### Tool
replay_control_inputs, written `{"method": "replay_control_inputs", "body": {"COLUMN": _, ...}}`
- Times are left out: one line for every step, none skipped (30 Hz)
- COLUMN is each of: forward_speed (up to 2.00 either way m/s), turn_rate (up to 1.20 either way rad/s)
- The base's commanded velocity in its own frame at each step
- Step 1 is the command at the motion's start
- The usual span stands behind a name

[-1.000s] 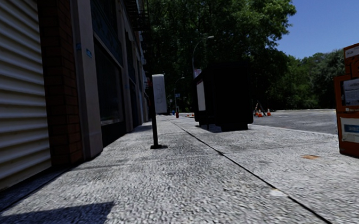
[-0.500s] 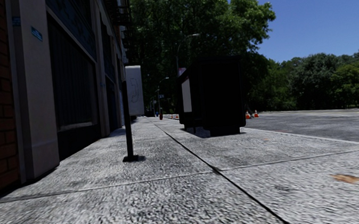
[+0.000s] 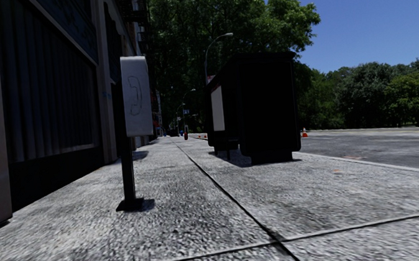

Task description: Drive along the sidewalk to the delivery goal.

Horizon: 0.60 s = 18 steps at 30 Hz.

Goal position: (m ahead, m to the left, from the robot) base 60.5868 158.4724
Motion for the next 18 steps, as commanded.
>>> {"method": "replay_control_inputs", "body": {"forward_speed": 2.0, "turn_rate": 0.0}}
{"method": "replay_control_inputs", "body": {"forward_speed": 2.0, "turn_rate": 0.0}}
{"method": "replay_control_inputs", "body": {"forward_speed": 2.0, "turn_rate": 0.0}}
{"method": "replay_control_inputs", "body": {"forward_speed": 2.0, "turn_rate": 0.0}}
{"method": "replay_control_inputs", "body": {"forward_speed": 2.0, "turn_rate": 0.0}}
{"method": "replay_control_inputs", "body": {"forward_speed": 2.0, "turn_rate": 0.0}}
{"method": "replay_control_inputs", "body": {"forward_speed": 2.0, "turn_rate": 0.0}}
{"method": "replay_control_inputs", "body": {"forward_speed": 2.0, "turn_rate": 0.0}}
{"method": "replay_control_inputs", "body": {"forward_speed": 2.0, "turn_rate": 0.0}}
{"method": "replay_control_inputs", "body": {"forward_speed": 2.0, "turn_rate": 0.0}}
{"method": "replay_control_inputs", "body": {"forward_speed": 2.0, "turn_rate": 0.0}}
{"method": "replay_control_inputs", "body": {"forward_speed": 2.0, "turn_rate": 0.0}}
{"method": "replay_control_inputs", "body": {"forward_speed": 2.0, "turn_rate": 0.0}}
{"method": "replay_control_inputs", "body": {"forward_speed": 2.0, "turn_rate": 0.0}}
{"method": "replay_control_inputs", "body": {"forward_speed": 2.0, "turn_rate": 0.0}}
{"method": "replay_control_inputs", "body": {"forward_speed": 2.0, "turn_rate": 0.0}}
{"method": "replay_control_inputs", "body": {"forward_speed": 2.0, "turn_rate": 0.0}}
{"method": "replay_control_inputs", "body": {"forward_speed": 2.0, "turn_rate": 0.0}}
